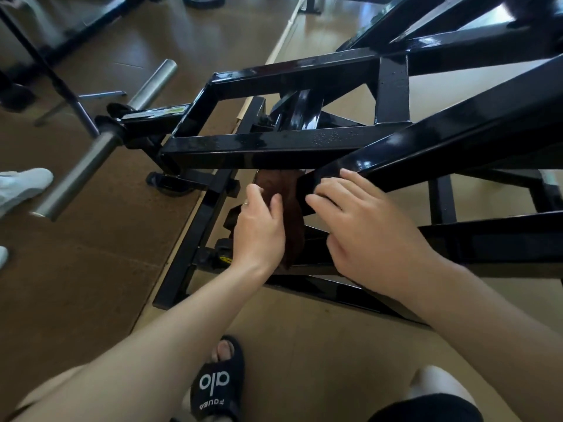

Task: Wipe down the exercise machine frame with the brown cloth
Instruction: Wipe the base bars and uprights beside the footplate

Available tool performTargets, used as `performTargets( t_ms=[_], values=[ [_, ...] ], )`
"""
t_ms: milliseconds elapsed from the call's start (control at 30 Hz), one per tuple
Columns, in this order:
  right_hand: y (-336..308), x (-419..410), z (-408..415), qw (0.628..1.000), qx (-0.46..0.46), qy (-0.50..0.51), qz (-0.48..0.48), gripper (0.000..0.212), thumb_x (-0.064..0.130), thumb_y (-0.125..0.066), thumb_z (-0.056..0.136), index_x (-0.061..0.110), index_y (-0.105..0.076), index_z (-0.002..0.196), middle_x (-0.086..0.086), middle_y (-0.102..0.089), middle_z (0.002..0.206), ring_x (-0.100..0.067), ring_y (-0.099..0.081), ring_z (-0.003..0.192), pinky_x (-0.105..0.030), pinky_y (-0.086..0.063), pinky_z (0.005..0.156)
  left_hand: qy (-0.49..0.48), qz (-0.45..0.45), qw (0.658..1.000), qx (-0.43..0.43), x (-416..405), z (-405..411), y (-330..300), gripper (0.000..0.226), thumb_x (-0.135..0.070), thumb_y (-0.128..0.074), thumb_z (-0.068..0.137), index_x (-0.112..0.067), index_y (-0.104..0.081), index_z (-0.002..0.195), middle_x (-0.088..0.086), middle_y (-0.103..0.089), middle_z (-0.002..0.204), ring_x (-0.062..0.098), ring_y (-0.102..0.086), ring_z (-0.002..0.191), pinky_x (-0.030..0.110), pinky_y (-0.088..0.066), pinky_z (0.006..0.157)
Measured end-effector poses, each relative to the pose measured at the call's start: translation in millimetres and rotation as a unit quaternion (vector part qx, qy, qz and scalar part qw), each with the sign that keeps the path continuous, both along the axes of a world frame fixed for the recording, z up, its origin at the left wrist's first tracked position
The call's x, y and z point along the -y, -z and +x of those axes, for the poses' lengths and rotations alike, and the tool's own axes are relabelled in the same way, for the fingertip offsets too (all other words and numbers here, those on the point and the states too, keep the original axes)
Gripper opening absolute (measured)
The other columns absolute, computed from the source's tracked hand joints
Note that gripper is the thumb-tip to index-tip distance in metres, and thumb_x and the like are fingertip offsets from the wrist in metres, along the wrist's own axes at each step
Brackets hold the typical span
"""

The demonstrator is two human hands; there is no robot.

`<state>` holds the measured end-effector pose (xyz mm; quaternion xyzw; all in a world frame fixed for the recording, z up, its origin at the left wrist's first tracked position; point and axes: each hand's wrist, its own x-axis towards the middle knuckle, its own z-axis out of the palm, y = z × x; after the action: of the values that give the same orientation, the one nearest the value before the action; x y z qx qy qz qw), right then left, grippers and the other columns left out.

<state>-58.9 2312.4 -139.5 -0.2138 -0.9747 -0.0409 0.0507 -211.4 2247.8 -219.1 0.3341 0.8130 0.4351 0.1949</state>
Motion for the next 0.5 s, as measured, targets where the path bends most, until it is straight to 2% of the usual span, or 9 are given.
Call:
performTargets(
  t_ms=[67,133,167,267,333,500],
  values=[
    [5,5,26,1.0,-0.004,-0.004,0.003,0.044,0.01,-0.035,0.088,0.007,-0.069,0.115,-0.01,-0.065,0.118,-0.031,-0.059,0.119,-0.04,-0.042,0.112,-0.002,0.03,0.999,0.032,11,15,3,0.02,-0.04,-0.041,0.109,-0.021,-0.044,0.113,0.002,-0.063,0.094,0.014,-0.063,0.081,0.019,-0.047,0.056],
    [7,9,50,0.999,0.009,0.035,0.008,0.031,0.01,-0.044,0.088,0.011,-0.069,0.108,-0.007,-0.065,0.108,-0.029,-0.062,0.104,-0.038,-0.049,0.094,-0.002,0.045,0.996,0.079,17,32,7,0.019,-0.042,-0.041,0.109,-0.023,-0.042,0.113,0.003,-0.064,0.097,0.019,-0.065,0.087,0.028,-0.056,0.066],
    [7,10,59,0.998,0.02,0.06,0.023,0.028,0.013,-0.048,0.09,0.012,-0.069,0.107,-0.007,-0.067,0.106,-0.029,-0.063,0.1,-0.04,-0.05,0.091,-0.001,0.05,0.994,0.094,18,40,10,0.018,-0.042,-0.04,0.109,-0.024,-0.042,0.113,0.003,-0.065,0.098,0.02,-0.065,0.088,0.033,-0.058,0.069],
    [8,10,68,0.983,0.105,0.131,0.073,0.031,0.028,-0.046,0.102,0.012,-0.072,0.107,-0.011,-0.072,0.101,-0.032,-0.066,0.095,-0.047,-0.049,0.092,0.0,0.063,0.992,0.107,15,65,18,0.016,-0.038,-0.041,0.109,-0.024,-0.042,0.117,0.0,-0.064,0.099,0.014,-0.066,0.087,0.031,-0.057,0.071],
    [4,9,65,0.978,0.123,0.151,0.076,0.038,0.034,-0.04,0.105,0.012,-0.072,0.104,-0.013,-0.073,0.098,-0.034,-0.068,0.092,-0.046,-0.049,0.089,0.019,0.055,0.995,0.078,13,81,22,0.013,-0.037,-0.042,0.109,-0.027,-0.045,0.117,-0.006,-0.063,0.1,0.006,-0.063,0.088,0.025,-0.052,0.071],
    [5,12,60,0.975,0.135,0.157,0.086,0.048,0.031,-0.027,0.107,0.012,-0.07,0.096,-0.011,-0.071,0.092,-0.031,-0.066,0.085,-0.043,-0.049,0.082,0.07,0.025,0.996,0.039,7,82,18,0.011,-0.036,-0.045,0.108,-0.028,-0.05,0.114,-0.009,-0.063,0.099,0.005,-0.061,0.091,0.029,-0.053,0.077]
  ],
)
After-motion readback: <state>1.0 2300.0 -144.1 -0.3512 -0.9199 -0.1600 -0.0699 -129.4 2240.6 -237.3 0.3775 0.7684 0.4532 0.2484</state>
